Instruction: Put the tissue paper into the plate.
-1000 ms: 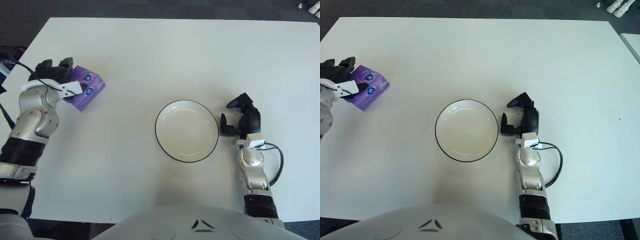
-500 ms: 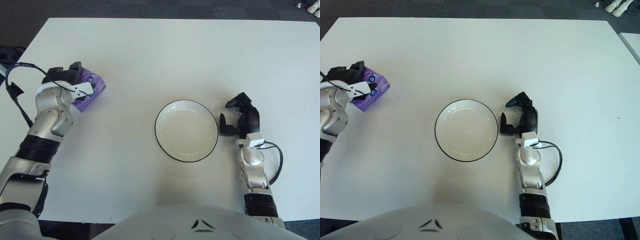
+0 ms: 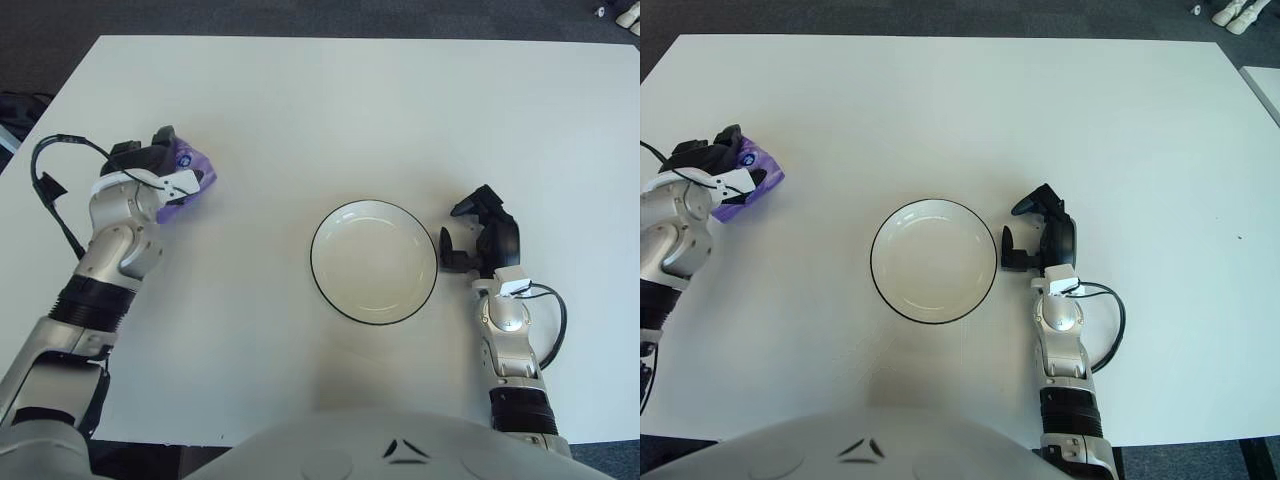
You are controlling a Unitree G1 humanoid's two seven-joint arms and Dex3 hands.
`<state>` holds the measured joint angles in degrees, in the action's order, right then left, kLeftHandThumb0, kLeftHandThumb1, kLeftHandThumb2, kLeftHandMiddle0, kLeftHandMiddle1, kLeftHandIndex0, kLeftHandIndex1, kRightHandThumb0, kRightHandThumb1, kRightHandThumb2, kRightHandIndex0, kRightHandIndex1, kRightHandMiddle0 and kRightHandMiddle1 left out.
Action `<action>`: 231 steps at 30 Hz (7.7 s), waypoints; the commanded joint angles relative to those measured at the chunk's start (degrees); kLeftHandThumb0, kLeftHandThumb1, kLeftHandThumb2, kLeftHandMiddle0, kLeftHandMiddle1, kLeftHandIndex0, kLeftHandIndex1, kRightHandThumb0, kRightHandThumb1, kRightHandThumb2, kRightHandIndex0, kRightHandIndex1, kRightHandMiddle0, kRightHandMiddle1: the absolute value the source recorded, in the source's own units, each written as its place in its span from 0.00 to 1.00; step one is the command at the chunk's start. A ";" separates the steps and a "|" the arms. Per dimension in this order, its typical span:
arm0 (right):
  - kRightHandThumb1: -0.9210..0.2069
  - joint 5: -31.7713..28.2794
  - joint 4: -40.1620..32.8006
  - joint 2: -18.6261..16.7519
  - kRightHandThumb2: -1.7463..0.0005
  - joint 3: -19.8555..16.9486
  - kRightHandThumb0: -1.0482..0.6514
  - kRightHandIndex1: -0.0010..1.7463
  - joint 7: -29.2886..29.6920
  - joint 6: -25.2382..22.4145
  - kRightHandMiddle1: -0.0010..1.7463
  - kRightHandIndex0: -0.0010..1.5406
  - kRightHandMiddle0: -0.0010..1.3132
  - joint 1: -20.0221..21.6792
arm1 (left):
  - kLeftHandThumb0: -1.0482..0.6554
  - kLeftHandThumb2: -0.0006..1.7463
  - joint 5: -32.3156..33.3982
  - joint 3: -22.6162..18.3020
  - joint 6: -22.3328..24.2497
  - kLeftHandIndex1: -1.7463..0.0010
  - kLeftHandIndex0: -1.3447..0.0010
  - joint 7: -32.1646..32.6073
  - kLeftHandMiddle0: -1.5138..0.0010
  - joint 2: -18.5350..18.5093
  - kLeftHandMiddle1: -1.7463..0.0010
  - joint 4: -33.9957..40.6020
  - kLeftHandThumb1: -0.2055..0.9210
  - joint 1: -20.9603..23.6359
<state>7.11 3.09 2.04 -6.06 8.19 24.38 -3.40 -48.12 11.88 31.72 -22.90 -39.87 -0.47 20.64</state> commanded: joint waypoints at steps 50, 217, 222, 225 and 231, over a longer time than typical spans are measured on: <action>0.84 -2.20 2.79 1.02 0.03 -0.54 0.61 0.96 -1.40 -0.72 1.00 0.58 0.48 -1.56 | 0.00 0.55 -9.86 -5.31 0.85 0.98 1.00 -12.79 1.00 -0.60 0.86 21.29 1.00 -16.29; 0.82 -1.63 -2.07 2.91 0.06 -2.68 0.61 0.92 -2.47 -4.66 1.00 0.60 0.46 -5.71 | 0.28 0.92 47.29 -20.08 -51.25 0.00 0.40 42.59 0.11 32.79 0.00 -35.14 0.26 -1.48; 0.82 -1.27 -1.73 2.90 0.06 -2.67 0.61 0.91 -2.23 -4.23 1.00 0.60 0.46 -5.59 | 0.28 0.91 48.11 -20.63 -48.92 0.00 0.41 41.93 0.10 33.54 0.00 -30.69 0.26 -2.22; 0.82 -1.09 -1.43 2.89 0.06 -2.63 0.61 0.92 -2.12 -4.06 1.00 0.60 0.46 -5.46 | 0.28 0.91 48.47 -20.98 -47.87 0.00 0.41 41.70 0.09 33.97 0.00 -28.80 0.27 -2.55; 0.82 -1.26 -1.19 2.80 0.06 -2.60 0.61 0.92 -2.18 -3.96 1.00 0.60 0.46 -5.35 | 0.28 0.91 49.52 -21.98 -46.46 0.00 0.41 40.69 0.08 34.84 0.00 -26.38 0.27 -2.99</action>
<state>5.75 -0.06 4.72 -8.05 5.48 22.02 -7.13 0.09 -9.72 -17.24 19.04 -6.22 -26.56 20.25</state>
